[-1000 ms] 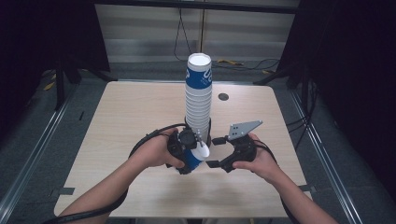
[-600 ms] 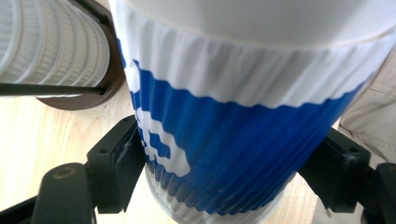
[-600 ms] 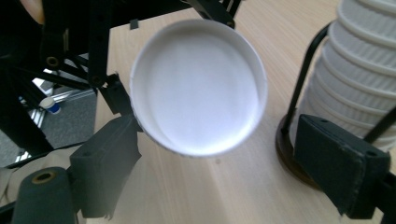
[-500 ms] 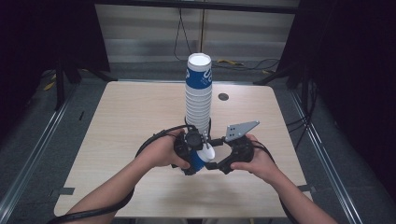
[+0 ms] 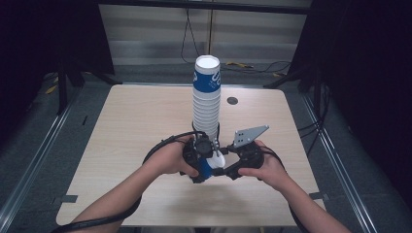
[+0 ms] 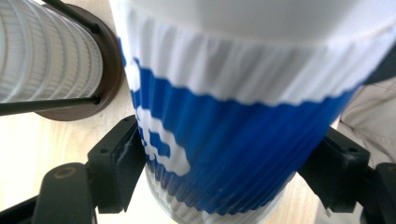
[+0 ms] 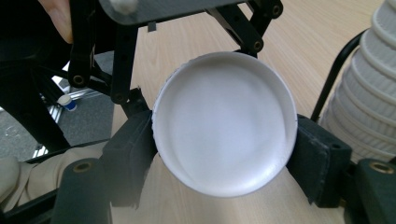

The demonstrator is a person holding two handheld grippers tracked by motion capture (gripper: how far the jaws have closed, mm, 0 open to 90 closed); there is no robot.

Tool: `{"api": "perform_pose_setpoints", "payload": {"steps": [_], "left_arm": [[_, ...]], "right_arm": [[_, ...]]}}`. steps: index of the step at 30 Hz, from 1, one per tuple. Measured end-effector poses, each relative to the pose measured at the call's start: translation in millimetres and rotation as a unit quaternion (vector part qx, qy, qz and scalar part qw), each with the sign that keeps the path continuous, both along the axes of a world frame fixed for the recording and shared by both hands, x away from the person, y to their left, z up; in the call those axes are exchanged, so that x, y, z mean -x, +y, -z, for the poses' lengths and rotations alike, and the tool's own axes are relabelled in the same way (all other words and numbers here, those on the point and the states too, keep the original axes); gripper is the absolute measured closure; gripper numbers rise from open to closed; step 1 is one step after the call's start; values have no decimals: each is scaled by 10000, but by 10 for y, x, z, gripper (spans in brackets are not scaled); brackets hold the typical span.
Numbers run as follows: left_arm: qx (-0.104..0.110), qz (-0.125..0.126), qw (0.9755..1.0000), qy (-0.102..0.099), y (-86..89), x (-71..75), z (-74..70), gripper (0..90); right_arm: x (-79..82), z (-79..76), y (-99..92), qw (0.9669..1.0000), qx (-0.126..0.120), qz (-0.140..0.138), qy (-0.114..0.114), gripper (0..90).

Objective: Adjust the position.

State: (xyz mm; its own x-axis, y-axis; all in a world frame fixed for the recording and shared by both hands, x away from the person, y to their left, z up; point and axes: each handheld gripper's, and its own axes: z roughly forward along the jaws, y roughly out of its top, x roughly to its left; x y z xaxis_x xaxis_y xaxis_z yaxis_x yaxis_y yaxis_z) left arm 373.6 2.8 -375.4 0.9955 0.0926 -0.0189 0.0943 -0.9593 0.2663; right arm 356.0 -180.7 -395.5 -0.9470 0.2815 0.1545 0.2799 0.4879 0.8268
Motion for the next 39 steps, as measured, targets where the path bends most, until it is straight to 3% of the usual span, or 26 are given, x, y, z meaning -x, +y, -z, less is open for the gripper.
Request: {"api": "perform_pose_setpoints", "payload": {"steps": [6,9,15,20,22,26,29,32,33,39], "left_arm": [[413,-42,9991,-8,68,12,13,197],[712,-14,9974,70,129,7,31,191],[1115,-66,9936,166,241,2,54,187],[1286,-84,9914,242,303,-1,71,187],[1277,-16,9915,233,319,-12,67,186],[1235,-127,9920,219,332,-20,46,168],[1382,-157,9901,197,355,-25,-2,171],[1363,-63,9906,124,364,-32,-32,172],[1470,-203,9888,172,369,-22,-42,172],[1458,-221,9888,212,404,-38,-37,174]], "right_arm": [[-6,-3,-55,10000,-72,26,63,291],[11,-14,-69,10000,-41,18,34,291],[26,-8,-69,9999,-106,-14,39,291],[27,-2,-59,9999,-98,-32,55,291],[30,0,-57,10000,-89,-19,24,290],[30,-3,-62,10000,-85,-17,13,291],[24,18,-94,10000,-27,3,19,291],[23,33,-106,10000,-14,11,51,290],[24,47,-112,10000,25,-1,69,291],[21,61,-160,9999,63,87,49,290]]}}
